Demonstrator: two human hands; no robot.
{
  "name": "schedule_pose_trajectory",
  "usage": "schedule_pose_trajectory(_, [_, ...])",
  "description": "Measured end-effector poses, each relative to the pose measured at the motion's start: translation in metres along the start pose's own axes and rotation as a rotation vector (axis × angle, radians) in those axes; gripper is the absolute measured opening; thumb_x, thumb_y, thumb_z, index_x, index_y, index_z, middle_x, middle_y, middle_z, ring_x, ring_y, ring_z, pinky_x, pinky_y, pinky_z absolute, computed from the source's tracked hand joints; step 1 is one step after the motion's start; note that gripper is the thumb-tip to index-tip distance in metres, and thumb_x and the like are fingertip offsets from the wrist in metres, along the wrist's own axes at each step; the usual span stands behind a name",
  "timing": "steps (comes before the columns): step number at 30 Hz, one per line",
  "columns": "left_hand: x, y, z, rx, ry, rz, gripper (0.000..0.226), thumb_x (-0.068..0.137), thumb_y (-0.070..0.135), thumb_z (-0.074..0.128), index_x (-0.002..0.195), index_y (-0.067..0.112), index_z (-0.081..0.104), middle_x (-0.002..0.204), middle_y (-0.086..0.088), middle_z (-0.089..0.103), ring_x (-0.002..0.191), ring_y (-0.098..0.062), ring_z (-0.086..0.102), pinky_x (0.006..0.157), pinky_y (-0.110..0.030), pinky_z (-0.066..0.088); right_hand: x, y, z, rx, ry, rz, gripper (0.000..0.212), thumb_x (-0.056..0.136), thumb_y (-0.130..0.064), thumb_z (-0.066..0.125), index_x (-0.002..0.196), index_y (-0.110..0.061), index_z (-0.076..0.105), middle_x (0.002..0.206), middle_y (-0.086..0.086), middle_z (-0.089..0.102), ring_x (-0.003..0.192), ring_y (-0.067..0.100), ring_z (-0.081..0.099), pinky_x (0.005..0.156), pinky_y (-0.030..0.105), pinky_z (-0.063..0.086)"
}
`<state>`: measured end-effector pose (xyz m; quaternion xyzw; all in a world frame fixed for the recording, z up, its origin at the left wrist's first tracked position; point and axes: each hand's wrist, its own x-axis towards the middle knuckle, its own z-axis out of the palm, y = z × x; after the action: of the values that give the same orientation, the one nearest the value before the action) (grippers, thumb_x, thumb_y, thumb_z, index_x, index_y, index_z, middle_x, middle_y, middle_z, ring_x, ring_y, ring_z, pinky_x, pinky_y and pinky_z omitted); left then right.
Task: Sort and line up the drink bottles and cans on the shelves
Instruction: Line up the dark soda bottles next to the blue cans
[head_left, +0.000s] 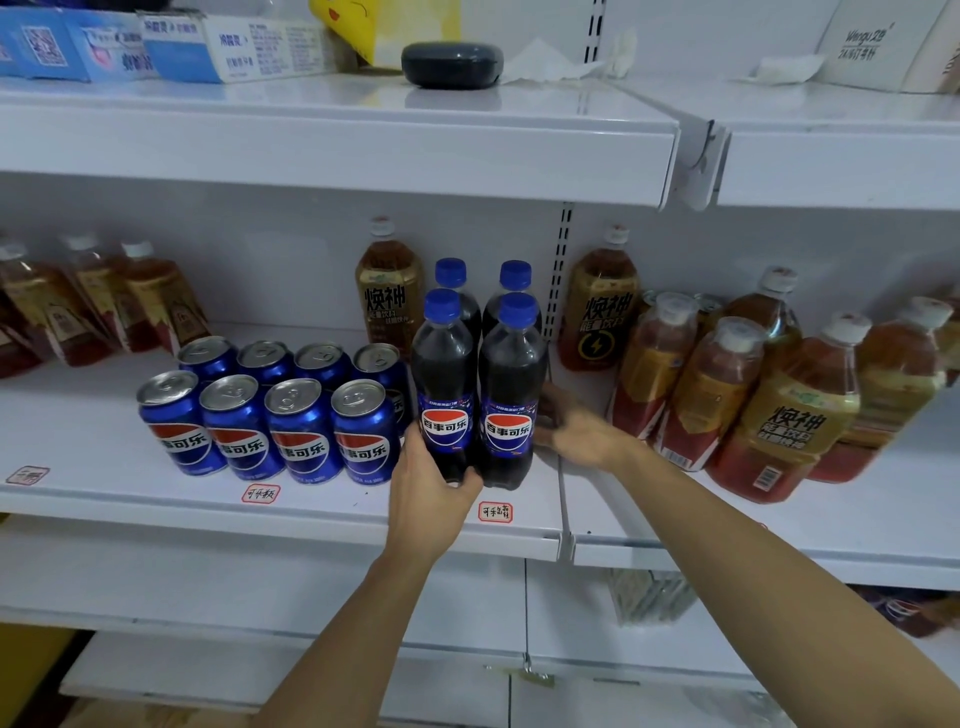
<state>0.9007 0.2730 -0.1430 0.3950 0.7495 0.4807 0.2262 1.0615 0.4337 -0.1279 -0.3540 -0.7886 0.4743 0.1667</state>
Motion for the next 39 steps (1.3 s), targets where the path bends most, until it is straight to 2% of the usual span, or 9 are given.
schedule_pose_trajectory(6, [-0.002, 0.003, 0.0, -0.001, 0.0, 0.004, 0.081, 0.079, 0.01, 0.084, 0.147, 0.019, 0.04, 0.142, 0.001, 0.057, 0.13, -0.019, 0.055, 0.104, -0.035, 0.05, 0.001, 0.002, 0.001, -0.06, -0.018, 0.027, 0.065, 0.092, 0.001, 0.069, 0.141, -0.029, 0.04, 0.126, -0.012, 0.059, 0.113, -0.004, 0.06, 0.095, 0.016, 0.051])
schedule_pose_trajectory(11, [-0.004, 0.007, -0.002, -0.015, -0.014, -0.005, 0.08, 0.08, 0.009, 0.083, 0.146, 0.018, 0.039, 0.141, 0.0, 0.056, 0.129, -0.019, 0.055, 0.103, -0.035, 0.05, 0.0, -0.006, 0.003, -0.093, -0.005, 0.045, 0.08, 0.094, -0.001, 0.067, 0.157, -0.023, 0.023, 0.133, -0.008, 0.052, 0.121, 0.01, 0.055, 0.088, 0.008, 0.048])
schedule_pose_trajectory(14, [-0.005, 0.009, -0.004, -0.02, -0.023, 0.002, 0.083, 0.081, 0.009, 0.083, 0.149, 0.02, 0.037, 0.145, 0.001, 0.054, 0.133, -0.019, 0.053, 0.108, -0.038, 0.049, -0.004, -0.007, 0.002, -0.146, 0.062, 0.074, 0.087, 0.095, -0.001, 0.062, 0.16, -0.028, 0.012, 0.142, -0.003, 0.051, 0.13, 0.015, 0.053, 0.106, 0.028, 0.049])
schedule_pose_trajectory(16, [-0.008, 0.009, -0.007, -0.014, -0.042, 0.005, 0.088, 0.083, 0.011, 0.082, 0.154, 0.022, 0.031, 0.15, 0.003, 0.05, 0.138, -0.018, 0.049, 0.112, -0.04, 0.046, -0.01, -0.009, -0.003, -0.275, 0.067, 0.104, 0.081, 0.095, -0.004, 0.058, 0.16, -0.026, 0.015, 0.149, 0.006, 0.05, 0.136, 0.024, 0.051, 0.112, 0.039, 0.045])
schedule_pose_trajectory(19, [-0.014, 0.006, -0.015, 0.034, -0.098, 0.01, 0.087, 0.087, 0.014, 0.079, 0.157, 0.023, 0.027, 0.154, 0.004, 0.046, 0.14, -0.017, 0.046, 0.112, -0.038, 0.043, -0.027, -0.018, -0.016, -0.599, -0.03, 0.158, 0.067, 0.097, -0.009, 0.054, 0.159, -0.014, 0.029, 0.157, 0.011, 0.044, 0.141, 0.028, 0.046, 0.115, 0.035, 0.04])
schedule_pose_trajectory(24, [-0.018, 0.006, -0.033, 0.078, -0.213, 0.061, 0.078, 0.091, 0.013, 0.072, 0.156, 0.024, 0.03, 0.151, 0.005, 0.049, 0.136, -0.017, 0.05, 0.109, -0.035, 0.043, -0.064, -0.04, -0.024, -0.816, -0.162, 0.26, 0.051, 0.103, -0.024, 0.05, 0.153, -0.013, 0.043, 0.155, 0.007, 0.047, 0.139, 0.027, 0.047, 0.112, 0.034, 0.039])
schedule_pose_trajectory(32, [-0.032, -0.008, -0.098, 0.138, -0.421, 0.148, 0.072, 0.098, 0.023, 0.063, 0.159, 0.022, 0.027, 0.156, 0.004, 0.045, 0.142, -0.015, 0.046, 0.11, -0.028, 0.041, -0.103, -0.135, 0.018, -0.888, -0.195, 0.152, 0.038, 0.101, -0.039, 0.058, 0.137, -0.028, 0.056, 0.124, -0.006, 0.067, 0.103, 0.013, 0.061, 0.097, 0.035, 0.051])
schedule_pose_trajectory(35, [-0.038, -0.033, -0.155, 0.17, -0.401, 0.175, 0.06, 0.097, 0.023, 0.064, 0.152, 0.021, 0.041, 0.148, 0.006, 0.053, 0.135, -0.008, 0.051, 0.109, -0.029, 0.045, -0.088, -0.182, 0.064, -0.912, -0.204, 0.054, 0.032, 0.099, -0.039, 0.06, 0.129, -0.03, 0.059, 0.107, -0.013, 0.069, 0.093, 0.013, 0.062, 0.091, 0.037, 0.053])
schedule_pose_trajectory(39, [-0.034, -0.07, -0.255, 0.29, -0.287, 0.177, 0.058, 0.099, 0.028, 0.062, 0.153, 0.022, 0.041, 0.151, 0.005, 0.05, 0.138, -0.01, 0.047, 0.114, -0.035, 0.042, -0.041, -0.241, 0.141, -0.932, -0.176, -0.084, 0.031, 0.098, -0.038, 0.059, 0.129, -0.033, 0.058, 0.111, -0.01, 0.067, 0.094, 0.015, 0.063, 0.087, 0.041, 0.056])
